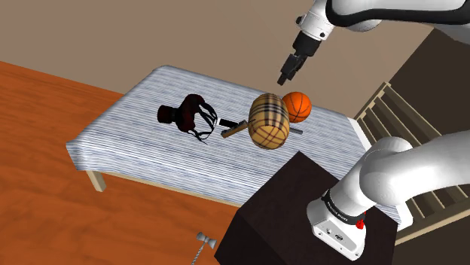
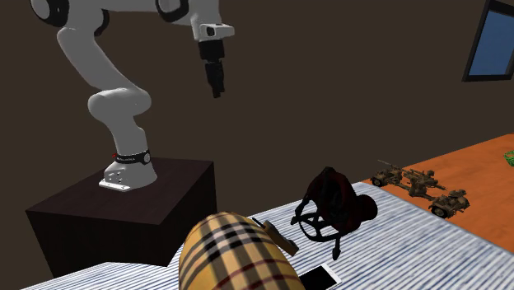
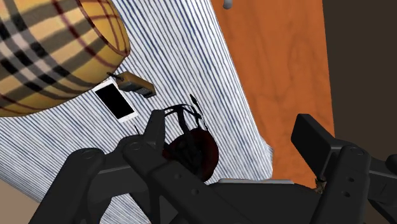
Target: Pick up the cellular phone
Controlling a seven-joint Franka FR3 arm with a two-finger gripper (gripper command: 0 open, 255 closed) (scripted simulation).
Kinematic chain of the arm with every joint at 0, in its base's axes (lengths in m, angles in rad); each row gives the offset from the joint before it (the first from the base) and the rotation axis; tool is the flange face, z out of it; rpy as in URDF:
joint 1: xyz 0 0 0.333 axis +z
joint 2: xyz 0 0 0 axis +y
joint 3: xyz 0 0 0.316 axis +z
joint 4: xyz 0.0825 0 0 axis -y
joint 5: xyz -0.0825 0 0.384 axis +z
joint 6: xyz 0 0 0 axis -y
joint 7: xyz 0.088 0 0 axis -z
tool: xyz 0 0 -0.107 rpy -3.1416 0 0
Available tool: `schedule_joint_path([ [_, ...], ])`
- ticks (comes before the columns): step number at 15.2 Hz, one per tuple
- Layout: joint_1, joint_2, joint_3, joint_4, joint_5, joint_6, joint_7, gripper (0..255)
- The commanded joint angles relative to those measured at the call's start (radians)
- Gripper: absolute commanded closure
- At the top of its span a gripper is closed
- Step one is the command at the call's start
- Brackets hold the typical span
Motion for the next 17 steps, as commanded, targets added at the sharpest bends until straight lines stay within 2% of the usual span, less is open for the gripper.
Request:
schedule_joint_path([
  [1,0.003,0.050,-0.021,-0.016,-0.011,0.046,-0.050,0],
  [9,0.017,0.329,-0.097,0.027,-0.025,0.202,-0.245,0],
  [17,0.012,0.644,-0.133,0.145,0.002,0.322,-0.436,0],
])
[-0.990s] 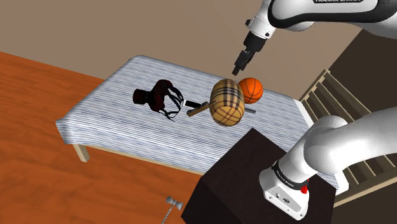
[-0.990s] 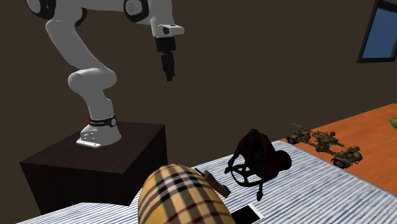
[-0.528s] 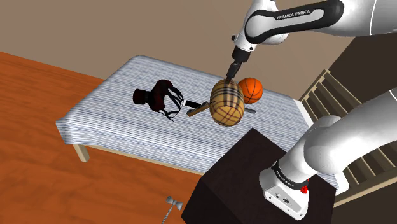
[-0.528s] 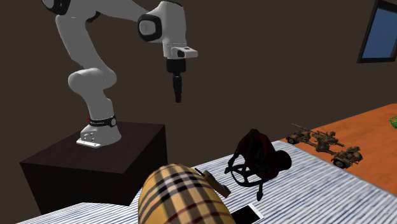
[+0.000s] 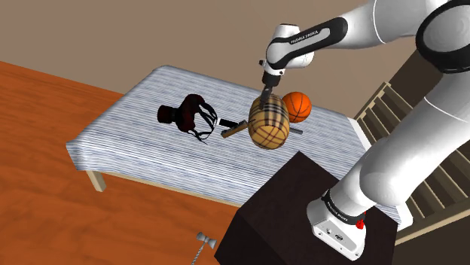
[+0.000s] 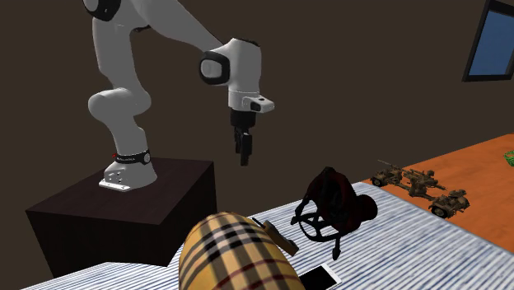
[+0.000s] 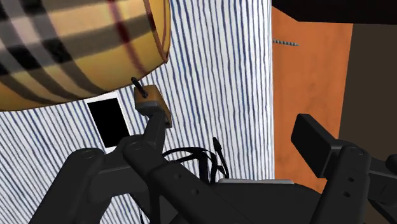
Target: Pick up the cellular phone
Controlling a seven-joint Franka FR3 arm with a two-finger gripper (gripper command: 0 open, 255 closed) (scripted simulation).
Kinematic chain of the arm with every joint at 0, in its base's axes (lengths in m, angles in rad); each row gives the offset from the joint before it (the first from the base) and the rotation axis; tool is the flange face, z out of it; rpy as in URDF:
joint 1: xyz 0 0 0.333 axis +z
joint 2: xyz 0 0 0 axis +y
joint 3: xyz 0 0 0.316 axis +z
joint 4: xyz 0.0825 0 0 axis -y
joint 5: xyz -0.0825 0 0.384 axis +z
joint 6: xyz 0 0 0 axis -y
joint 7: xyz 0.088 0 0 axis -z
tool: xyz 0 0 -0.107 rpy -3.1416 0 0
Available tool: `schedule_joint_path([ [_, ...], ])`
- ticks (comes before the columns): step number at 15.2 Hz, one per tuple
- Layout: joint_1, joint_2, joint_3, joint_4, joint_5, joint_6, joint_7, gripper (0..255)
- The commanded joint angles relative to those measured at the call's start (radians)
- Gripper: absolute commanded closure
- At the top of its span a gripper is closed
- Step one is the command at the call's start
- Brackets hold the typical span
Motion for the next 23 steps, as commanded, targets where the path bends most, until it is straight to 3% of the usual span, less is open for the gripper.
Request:
schedule_joint_path([
  [1,-0.002,0.082,0.001,0.040,0.009,0.023,-0.041,0],
  [15,-0.082,0.643,0.042,0.430,0.013,0.092,-0.267,0],
  [23,-0.094,0.726,0.056,0.453,0.027,0.152,-0.268,0],
])
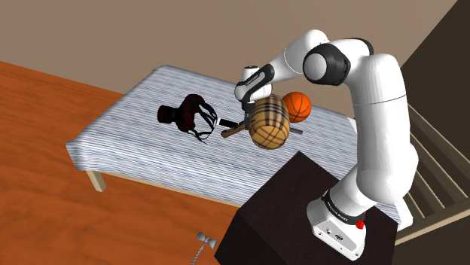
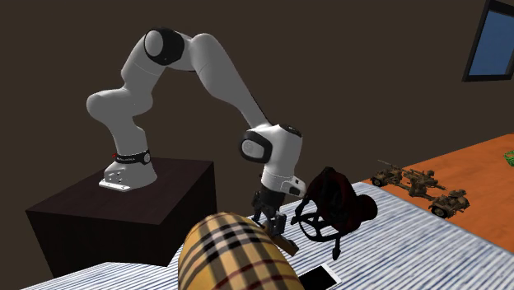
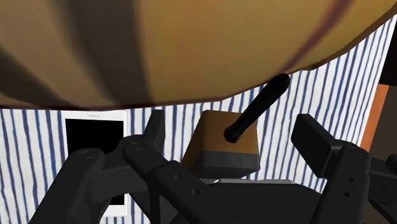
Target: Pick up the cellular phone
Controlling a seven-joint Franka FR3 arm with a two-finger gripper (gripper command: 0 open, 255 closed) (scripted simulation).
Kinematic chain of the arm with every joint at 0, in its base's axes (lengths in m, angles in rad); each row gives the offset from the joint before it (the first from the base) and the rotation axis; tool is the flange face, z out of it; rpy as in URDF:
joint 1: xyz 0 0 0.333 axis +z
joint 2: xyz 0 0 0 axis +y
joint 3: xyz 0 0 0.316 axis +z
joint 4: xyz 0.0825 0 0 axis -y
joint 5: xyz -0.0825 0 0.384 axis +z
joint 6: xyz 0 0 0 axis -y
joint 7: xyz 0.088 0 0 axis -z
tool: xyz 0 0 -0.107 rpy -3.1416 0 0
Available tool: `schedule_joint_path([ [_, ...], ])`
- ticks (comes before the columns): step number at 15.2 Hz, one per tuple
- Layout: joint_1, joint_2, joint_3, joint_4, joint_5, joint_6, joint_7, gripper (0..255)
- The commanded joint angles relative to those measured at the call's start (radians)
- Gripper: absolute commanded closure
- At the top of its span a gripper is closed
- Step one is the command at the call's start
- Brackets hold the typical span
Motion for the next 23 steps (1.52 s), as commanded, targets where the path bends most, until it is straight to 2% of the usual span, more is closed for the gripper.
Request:
schedule_joint_path([
  [1,-0.002,0.013,0.002,0.007,0.002,0.006,0.000,0],
  [2,-0.002,0.016,0.002,0.013,0.002,0.003,0.000,255],
  [11,-0.002,0.013,0.002,0.007,0.002,0.006,0.000,255],
  [23,0.015,-0.116,-0.019,-0.024,-0.020,-0.091,0.001,255],
])
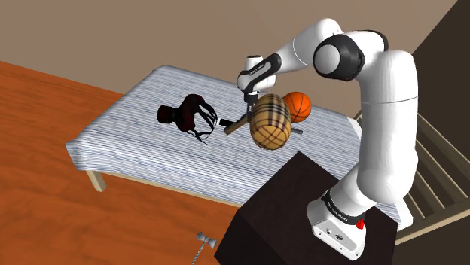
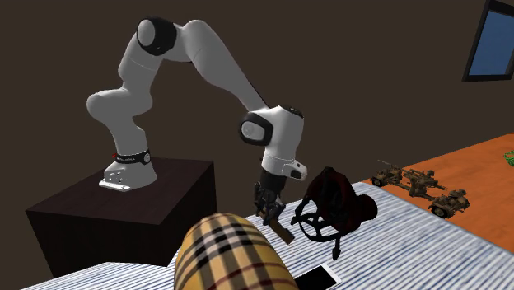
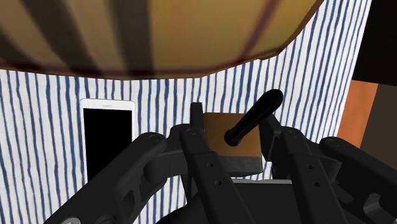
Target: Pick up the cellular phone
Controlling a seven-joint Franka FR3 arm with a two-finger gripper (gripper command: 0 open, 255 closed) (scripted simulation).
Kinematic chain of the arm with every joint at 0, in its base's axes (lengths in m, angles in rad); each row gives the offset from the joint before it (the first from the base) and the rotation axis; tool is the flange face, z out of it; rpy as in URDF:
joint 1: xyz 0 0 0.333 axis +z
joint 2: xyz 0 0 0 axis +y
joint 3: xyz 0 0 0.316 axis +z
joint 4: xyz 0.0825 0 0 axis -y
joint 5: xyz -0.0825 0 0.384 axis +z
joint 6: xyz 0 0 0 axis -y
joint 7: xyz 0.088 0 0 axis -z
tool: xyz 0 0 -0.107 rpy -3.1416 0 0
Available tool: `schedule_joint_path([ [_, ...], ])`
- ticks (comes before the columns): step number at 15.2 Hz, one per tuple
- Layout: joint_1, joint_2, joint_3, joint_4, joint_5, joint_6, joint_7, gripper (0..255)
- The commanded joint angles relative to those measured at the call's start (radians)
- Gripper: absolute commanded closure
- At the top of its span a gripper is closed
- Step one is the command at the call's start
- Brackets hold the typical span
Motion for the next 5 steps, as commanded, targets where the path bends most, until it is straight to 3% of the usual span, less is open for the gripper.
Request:
schedule_joint_path([
  [1,0.003,-0.021,-0.003,-0.002,-0.004,-0.019,0.001,255],
  [5,0.006,-0.043,-0.007,-0.004,-0.008,-0.038,0.001,255],
])
